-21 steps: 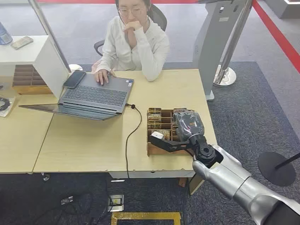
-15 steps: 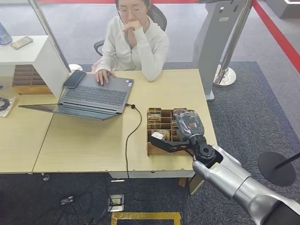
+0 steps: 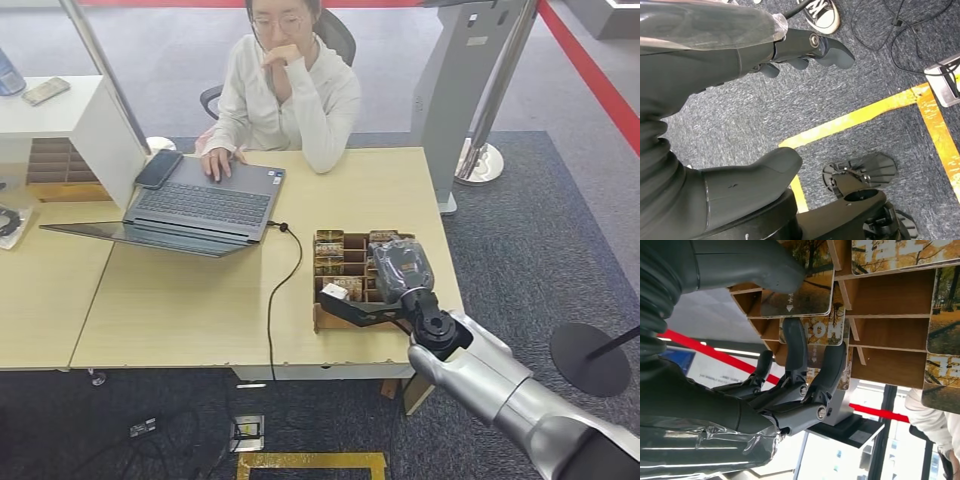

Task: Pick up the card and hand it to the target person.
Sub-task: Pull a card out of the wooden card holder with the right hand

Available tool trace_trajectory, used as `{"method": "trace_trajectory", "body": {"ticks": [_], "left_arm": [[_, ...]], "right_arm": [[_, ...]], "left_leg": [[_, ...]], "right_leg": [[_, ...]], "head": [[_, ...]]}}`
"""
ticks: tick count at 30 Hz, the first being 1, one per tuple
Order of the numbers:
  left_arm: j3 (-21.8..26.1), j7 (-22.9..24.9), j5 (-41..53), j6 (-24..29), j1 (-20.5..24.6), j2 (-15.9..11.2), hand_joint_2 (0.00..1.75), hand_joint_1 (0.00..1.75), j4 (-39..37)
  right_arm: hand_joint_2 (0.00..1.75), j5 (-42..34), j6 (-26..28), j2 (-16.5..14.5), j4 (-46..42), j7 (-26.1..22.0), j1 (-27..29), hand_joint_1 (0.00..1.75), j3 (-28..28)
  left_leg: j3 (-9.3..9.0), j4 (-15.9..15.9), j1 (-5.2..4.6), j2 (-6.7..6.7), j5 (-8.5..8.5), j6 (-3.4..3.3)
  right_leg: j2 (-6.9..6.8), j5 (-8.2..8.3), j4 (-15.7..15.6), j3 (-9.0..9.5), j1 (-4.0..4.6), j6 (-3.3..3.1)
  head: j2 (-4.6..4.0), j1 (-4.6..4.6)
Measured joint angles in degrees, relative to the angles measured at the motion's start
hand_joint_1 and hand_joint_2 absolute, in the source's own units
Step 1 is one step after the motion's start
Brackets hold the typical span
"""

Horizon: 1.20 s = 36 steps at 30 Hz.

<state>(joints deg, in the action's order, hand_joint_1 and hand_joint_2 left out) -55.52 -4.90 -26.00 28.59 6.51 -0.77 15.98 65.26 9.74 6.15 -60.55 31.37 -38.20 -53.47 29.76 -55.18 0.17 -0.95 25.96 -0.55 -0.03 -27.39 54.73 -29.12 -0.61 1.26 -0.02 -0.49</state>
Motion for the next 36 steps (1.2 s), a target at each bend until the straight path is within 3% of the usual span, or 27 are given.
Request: {"method": "trace_trajectory", "body": {"ticks": [15, 30, 36], "left_arm": [[0.0, 0.0, -0.14, 0.01, -0.46, 0.01, 1.75, 0.0, -0.01], [-0.4, 0.5, 0.04, -0.02, -0.51, 0.11, 1.75, 0.0, -0.01], [-0.42, 0.5, 0.05, -0.02, -0.52, 0.2, 1.75, 0.0, -0.01]], "right_arm": [[1.75, 0.99, -0.05, -0.09, -0.29, 0.98, 0.32, 0.8, 0.41], [1.75, 2.34, -1.09, -0.05, -3.56, 2.34, 1.62, 0.64, 2.81], [1.75, 2.38, -1.33, 0.03, -4.59, 2.45, 1.76, 0.69, 3.55]], "left_leg": [[0.0, 0.0, 0.0, 0.0, 0.0, 0.0], [0.0, 0.0, 0.0, 0.02, 0.0, 0.0], [0.0, 0.0, 0.0, 0.03, 0.0, 0.0]], "right_leg": [[0.01, 0.0, 0.0, -0.01, 0.0, 0.0], [0.06, 0.0, 0.0, -0.05, 0.0, 0.0], [0.07, 0.0, 0.0, -0.06, 0.0, 0.0]], "head": [[0.0, 0.0], [0.0, 0.0], [0.0, 0.02]]}}
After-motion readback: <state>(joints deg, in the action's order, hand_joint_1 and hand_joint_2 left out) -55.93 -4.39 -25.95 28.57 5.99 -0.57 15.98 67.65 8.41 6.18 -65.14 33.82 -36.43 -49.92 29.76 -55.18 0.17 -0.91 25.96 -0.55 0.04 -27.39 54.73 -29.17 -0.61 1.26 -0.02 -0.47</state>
